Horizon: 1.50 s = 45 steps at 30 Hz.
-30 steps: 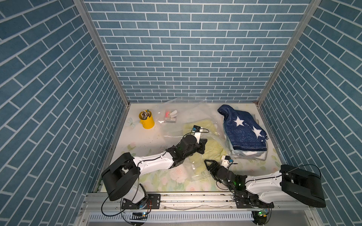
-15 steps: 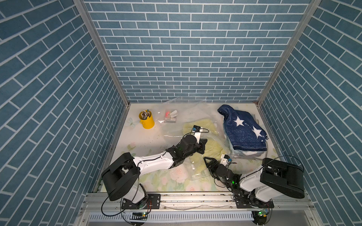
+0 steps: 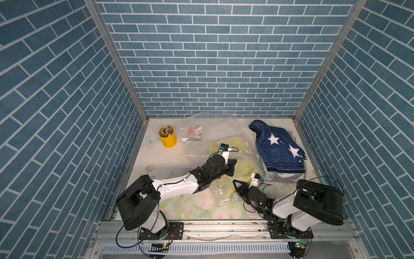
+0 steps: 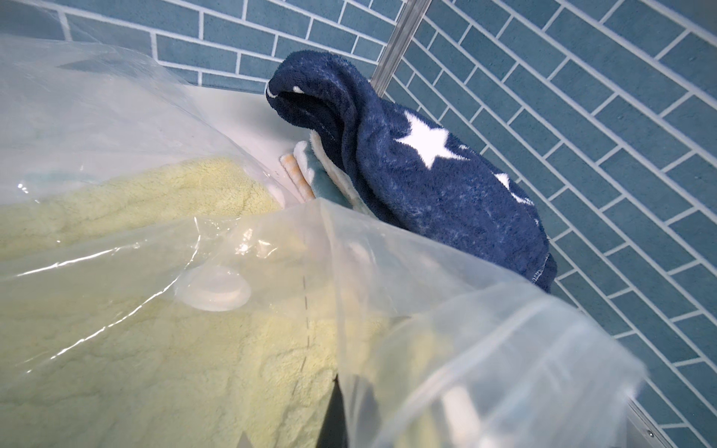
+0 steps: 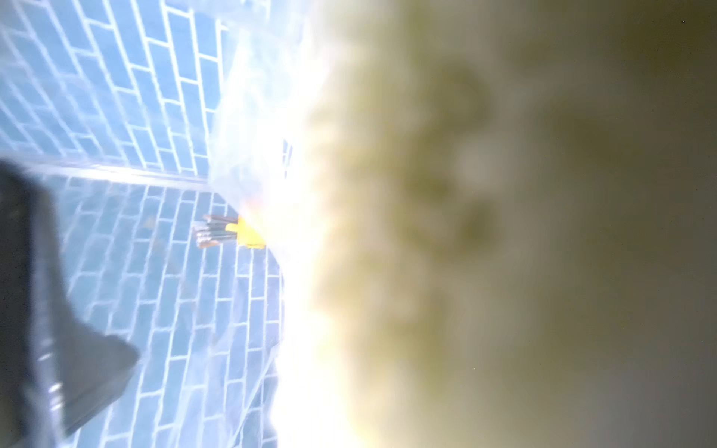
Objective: Take the blanket out of the vacuum bag
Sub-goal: Take out the blanket from the vacuum bag.
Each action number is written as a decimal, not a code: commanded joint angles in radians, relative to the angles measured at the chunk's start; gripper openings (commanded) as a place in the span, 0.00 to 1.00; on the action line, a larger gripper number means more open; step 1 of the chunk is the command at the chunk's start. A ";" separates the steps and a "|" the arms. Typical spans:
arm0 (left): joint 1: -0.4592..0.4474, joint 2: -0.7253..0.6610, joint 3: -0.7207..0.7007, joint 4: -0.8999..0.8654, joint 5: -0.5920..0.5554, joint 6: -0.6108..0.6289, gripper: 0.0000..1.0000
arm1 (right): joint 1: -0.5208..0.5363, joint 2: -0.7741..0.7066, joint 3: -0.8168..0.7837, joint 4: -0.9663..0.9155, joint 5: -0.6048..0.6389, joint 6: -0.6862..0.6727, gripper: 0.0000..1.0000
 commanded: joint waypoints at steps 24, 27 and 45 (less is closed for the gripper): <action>0.020 0.108 0.146 -0.029 -0.154 -0.089 0.00 | 0.069 -0.868 0.025 -0.508 -0.102 -0.419 0.00; 0.020 0.128 0.143 -0.024 -0.169 -0.105 0.00 | 0.069 -0.934 0.063 -0.570 -0.106 -0.483 0.00; 0.020 0.123 0.044 0.031 -0.235 -0.170 0.00 | -0.330 -0.796 0.515 -0.690 -0.486 -0.691 0.00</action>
